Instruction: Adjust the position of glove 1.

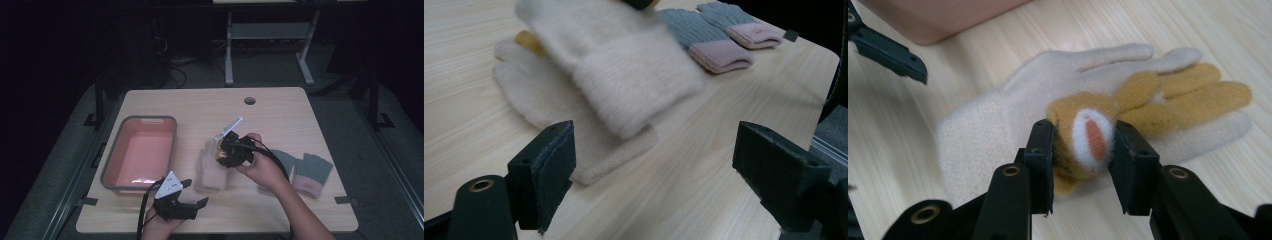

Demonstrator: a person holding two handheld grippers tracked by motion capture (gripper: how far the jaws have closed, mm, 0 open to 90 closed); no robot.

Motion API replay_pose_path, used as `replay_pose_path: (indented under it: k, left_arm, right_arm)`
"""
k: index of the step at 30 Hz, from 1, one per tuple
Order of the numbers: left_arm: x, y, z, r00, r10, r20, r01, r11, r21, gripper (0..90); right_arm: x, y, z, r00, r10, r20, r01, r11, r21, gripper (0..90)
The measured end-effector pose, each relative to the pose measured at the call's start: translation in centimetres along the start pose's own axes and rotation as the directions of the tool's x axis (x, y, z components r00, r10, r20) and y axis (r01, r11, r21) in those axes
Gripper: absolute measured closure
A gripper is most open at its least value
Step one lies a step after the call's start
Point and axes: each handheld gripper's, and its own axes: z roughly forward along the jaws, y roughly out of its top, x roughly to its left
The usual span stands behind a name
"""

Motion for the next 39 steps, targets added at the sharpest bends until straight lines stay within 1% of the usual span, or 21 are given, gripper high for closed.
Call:
replay_pose_path:
  k: [4, 6, 10, 12, 13, 14, 17, 19, 22, 27, 33, 39]
  left_arm:
    - [0.2, 0.0, -0.1, 1.0000, -0.002, -0.005, 0.002, 1.0000, -0.001, 17.5]
    - [0.2, 0.0, -0.2, 0.9999, -0.010, -0.006, 0.010, 0.9999, -0.007, 17.5]
    - [0.3, 0.0, -0.1, 0.9998, -0.017, -0.008, 0.017, 0.9998, -0.007, 17.5]
    - [0.3, 0.0, -0.1, 1.0000, -0.005, -0.009, 0.005, 1.0000, 0.005, 17.5]
    - [0.2, -0.1, 0.0, 1.0000, -0.004, -0.008, 0.004, 1.0000, 0.006, 17.5]
    - [0.1, -0.1, 0.1, 0.9999, -0.014, -0.004, 0.014, 0.9999, -0.001, 17.5]
    - [0.1, -0.1, 0.1, 1.0000, -0.008, -0.004, 0.008, 0.9999, 0.007, 17.5]
    - [0.2, -0.1, 0.0, 1.0000, -0.003, -0.006, 0.003, 0.9999, 0.010, 17.5]
    - [0.3, -0.1, 0.1, 0.9999, -0.015, -0.007, 0.015, 0.9998, 0.009, 17.5]
    - [0.3, -0.1, 0.2, 0.9999, -0.016, -0.004, 0.016, 0.9998, 0.010, 17.5]
    - [0.2, -0.2, 0.2, 0.9999, -0.016, -0.003, 0.016, 0.9998, 0.016, 17.5]
    - [0.3, -0.2, 0.3, 0.9996, -0.030, -0.002, 0.030, 0.9993, 0.021, 17.5]
  right_arm:
    - [0.6, 0.9, 1.0, 0.9997, -0.020, -0.015, 0.020, 1.000, 0.005, 64.1]
    - [0.8, 1.2, 1.4, 0.9995, -0.024, -0.021, 0.025, 1.000, 0.012, 64.0]
    - [0.9, 1.5, 2.3, 0.9995, -0.017, -0.025, 0.017, 1.000, 0.023, 63.9]
    - [0.8, 1.4, 3.0, 0.9996, -0.003, -0.027, 0.004, 0.999, 0.034, 63.6]
    - [0.7, 1.2, 3.4, 0.9996, 0.000, -0.026, 0.001, 0.999, 0.039, 63.6]
    - [0.5, 1.0, 3.9, 0.9995, 0.009, -0.030, -0.007, 0.999, 0.048, 63.4]
    - [0.3, 0.2, 5.3, 0.9987, 0.032, -0.041, -0.029, 0.997, 0.073, 62.7]
    - [0.2, -0.3, 5.9, 0.9979, 0.046, -0.047, -0.042, 0.996, 0.076, 61.3]
    - [0.0, -0.6, 5.9, 0.9967, 0.058, -0.056, -0.054, 0.997, 0.056, 60.3]
    - [0.1, -0.8, 5.8, 0.9969, 0.057, -0.055, -0.054, 0.997, 0.053, 57.6]
    - [0.1, -1.1, 5.6, 0.9962, 0.062, -0.060, -0.060, 0.997, 0.037, 55.0]
    - [-0.1, -1.3, 5.3, 0.9954, 0.066, -0.070, -0.064, 0.998, 0.029, 53.4]
